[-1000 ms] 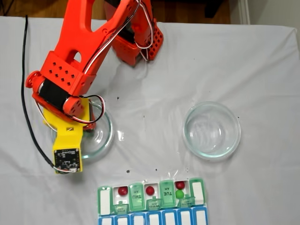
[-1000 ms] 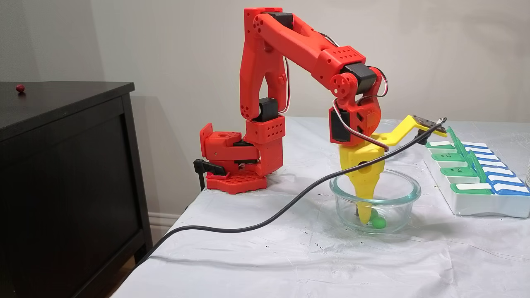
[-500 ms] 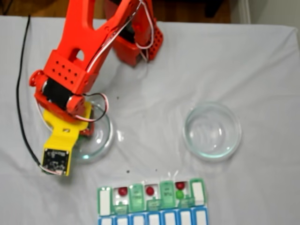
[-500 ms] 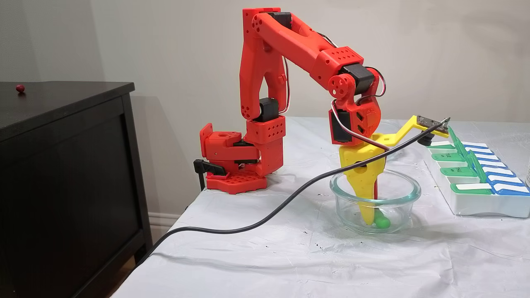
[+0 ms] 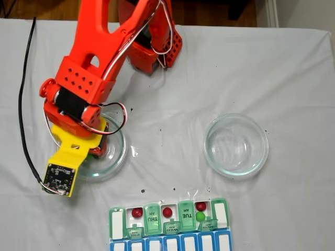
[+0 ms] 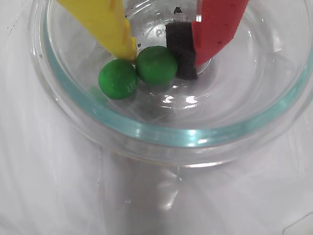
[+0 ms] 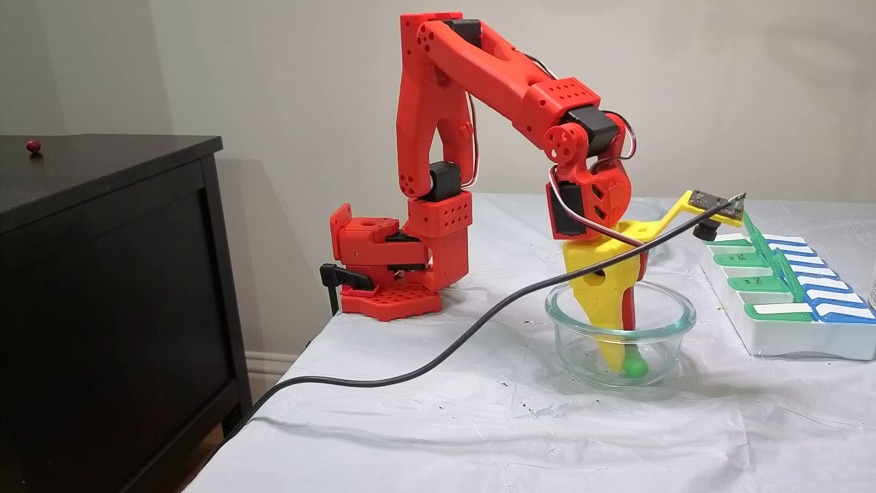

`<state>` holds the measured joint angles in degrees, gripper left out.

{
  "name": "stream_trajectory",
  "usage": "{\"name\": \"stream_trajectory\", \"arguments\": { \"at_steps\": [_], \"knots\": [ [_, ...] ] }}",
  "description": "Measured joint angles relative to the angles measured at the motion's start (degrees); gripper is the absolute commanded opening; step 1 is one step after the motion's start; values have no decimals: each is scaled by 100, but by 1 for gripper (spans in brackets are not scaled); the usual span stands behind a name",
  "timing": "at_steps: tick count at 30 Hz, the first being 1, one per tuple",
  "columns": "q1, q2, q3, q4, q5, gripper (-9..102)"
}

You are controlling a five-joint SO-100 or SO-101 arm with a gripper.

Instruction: Sort medicines into box.

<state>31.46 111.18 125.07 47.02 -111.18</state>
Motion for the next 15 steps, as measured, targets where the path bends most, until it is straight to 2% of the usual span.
{"name": "stream_trajectory", "arguments": {
  "at_steps": [7,12,15],
  "knots": [
    [-132,132,264,-325,193,2],
    [-193,193,396,-404,193,1],
    [-193,237,466,-439,149,7]
  ]
}}
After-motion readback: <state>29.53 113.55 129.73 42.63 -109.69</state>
